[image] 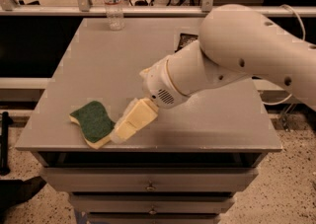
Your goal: Move sponge near rxbar chocolate
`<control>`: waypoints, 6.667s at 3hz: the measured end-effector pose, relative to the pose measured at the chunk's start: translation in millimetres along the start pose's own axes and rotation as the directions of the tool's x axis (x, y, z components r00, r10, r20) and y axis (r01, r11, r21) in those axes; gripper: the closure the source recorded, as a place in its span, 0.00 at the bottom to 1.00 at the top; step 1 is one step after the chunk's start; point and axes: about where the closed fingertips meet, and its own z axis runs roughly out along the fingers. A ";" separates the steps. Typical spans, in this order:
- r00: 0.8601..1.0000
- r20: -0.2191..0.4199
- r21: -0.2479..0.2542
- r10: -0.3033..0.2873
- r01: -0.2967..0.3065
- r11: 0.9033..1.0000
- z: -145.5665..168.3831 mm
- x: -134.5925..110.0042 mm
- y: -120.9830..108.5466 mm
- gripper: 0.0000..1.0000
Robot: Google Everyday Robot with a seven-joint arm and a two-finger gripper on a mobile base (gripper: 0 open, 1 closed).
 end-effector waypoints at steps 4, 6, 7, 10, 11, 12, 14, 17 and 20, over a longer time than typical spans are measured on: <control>0.991 0.118 -0.023 0.059 -0.057 0.998 86.3 -11.8 32.7 0.42; 0.991 0.117 0.067 0.067 -0.075 0.995 62.3 -5.8 13.9 0.95; 0.995 0.096 0.198 0.042 -0.061 0.978 1.2 5.1 -33.2 1.00; 0.997 0.071 0.397 0.036 -0.062 0.916 -62.9 31.8 -80.8 1.00; 0.996 0.057 0.508 0.072 -0.091 0.857 -114.0 61.4 -126.8 1.00; 0.993 0.040 0.562 0.111 -0.114 0.819 -148.0 87.5 -174.6 1.00; 0.981 0.032 0.583 0.194 -0.176 0.793 -176.6 129.1 -264.9 1.00; 0.964 0.032 0.508 0.264 -0.243 0.826 -135.7 159.2 -331.1 1.00; 0.963 0.024 0.488 0.267 -0.244 0.838 -128.8 155.4 -333.4 0.51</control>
Offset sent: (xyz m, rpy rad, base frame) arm -0.0145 0.0751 -0.0453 0.1292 0.0199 -0.0169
